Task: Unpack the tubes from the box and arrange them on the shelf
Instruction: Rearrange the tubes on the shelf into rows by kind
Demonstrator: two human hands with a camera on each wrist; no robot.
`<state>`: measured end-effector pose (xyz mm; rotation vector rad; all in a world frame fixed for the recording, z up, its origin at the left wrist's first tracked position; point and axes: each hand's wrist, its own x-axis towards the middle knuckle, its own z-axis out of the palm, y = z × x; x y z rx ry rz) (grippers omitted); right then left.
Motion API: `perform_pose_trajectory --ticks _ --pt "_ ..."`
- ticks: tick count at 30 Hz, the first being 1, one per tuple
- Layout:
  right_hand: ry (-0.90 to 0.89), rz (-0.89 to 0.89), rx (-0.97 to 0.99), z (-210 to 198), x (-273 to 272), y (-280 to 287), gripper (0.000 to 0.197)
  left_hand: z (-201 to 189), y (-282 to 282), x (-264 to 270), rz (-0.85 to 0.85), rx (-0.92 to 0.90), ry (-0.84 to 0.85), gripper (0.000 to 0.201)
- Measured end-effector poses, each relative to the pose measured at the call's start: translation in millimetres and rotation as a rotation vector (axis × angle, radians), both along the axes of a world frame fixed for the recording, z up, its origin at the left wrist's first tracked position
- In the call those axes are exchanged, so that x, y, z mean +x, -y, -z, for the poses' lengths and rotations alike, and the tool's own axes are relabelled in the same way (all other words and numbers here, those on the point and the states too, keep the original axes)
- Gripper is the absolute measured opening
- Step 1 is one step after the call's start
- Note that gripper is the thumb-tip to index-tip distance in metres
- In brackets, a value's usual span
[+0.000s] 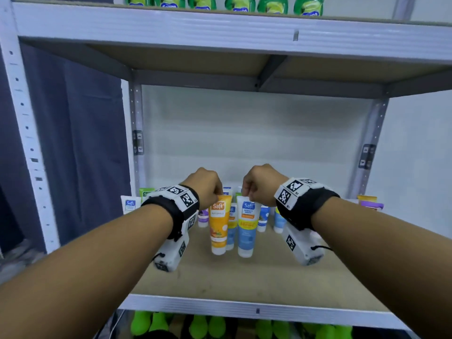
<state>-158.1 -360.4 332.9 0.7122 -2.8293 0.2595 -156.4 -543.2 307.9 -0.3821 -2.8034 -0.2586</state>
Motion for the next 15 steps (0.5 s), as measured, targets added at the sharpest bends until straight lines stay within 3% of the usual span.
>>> perform_pose_trajectory --ticks 15 --pt "0.101 0.051 -0.029 60 -8 -1 0.030 58 -11 0 0.034 0.040 0.027 0.022"
